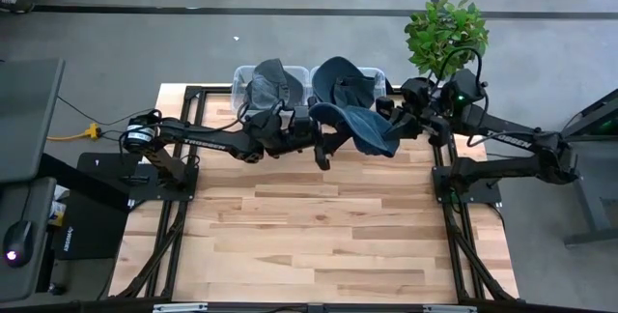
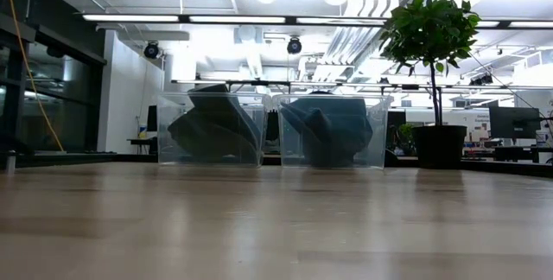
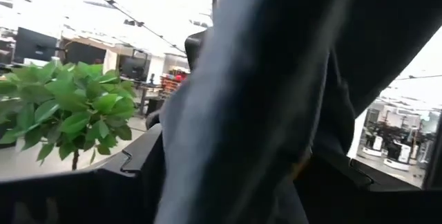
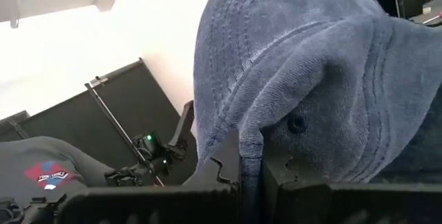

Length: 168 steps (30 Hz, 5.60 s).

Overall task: Pick and place caps into container
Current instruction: Put the blue cap into the right transparent container

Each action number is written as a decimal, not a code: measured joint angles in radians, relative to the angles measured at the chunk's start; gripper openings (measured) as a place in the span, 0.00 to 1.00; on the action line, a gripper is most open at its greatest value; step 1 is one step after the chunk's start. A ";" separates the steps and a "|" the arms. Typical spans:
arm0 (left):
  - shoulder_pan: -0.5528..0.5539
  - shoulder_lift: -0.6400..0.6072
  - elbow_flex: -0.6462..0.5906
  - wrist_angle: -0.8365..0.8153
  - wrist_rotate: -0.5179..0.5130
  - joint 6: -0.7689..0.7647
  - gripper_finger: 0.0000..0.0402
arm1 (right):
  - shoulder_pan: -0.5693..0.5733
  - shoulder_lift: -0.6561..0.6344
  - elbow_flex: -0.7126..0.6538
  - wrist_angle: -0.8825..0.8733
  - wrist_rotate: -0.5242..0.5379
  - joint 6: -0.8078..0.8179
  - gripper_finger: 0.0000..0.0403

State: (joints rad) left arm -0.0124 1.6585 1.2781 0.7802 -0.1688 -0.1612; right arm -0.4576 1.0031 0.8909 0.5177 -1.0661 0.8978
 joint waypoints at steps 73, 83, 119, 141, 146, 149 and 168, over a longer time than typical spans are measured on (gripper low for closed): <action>0.000 0.000 0.000 -0.102 -0.526 -0.072 0.00 | -0.538 -0.036 -0.001 0.031 -0.183 -0.229 0.28; 0.000 0.000 0.000 -0.122 -0.638 -0.111 0.00 | -0.565 -0.036 -0.001 0.057 -0.099 -0.248 0.28; 0.172 -0.097 0.000 -0.499 -0.208 -0.507 0.00 | 0.233 0.026 0.450 -1.242 1.319 -1.541 0.61; 0.170 -0.097 0.000 -0.530 -0.097 -0.532 0.00 | 0.354 0.169 0.449 -0.962 1.504 -1.566 0.61; 0.170 -0.097 0.000 -0.542 -0.081 -0.532 0.00 | 0.344 0.169 0.449 -0.962 1.528 -1.497 0.57; 0.170 -0.097 0.000 -0.545 -0.076 -0.532 0.00 | 0.340 0.169 0.449 -0.962 1.525 -1.456 0.49; 0.170 -0.095 0.000 -0.562 -0.068 -0.464 0.07 | 0.264 0.168 0.449 -0.980 1.436 -1.350 0.04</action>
State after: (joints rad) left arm 0.1574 1.5636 1.2785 0.2179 -0.2372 -0.6253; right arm -0.1934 1.1713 1.3399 -0.4622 0.3695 -0.4519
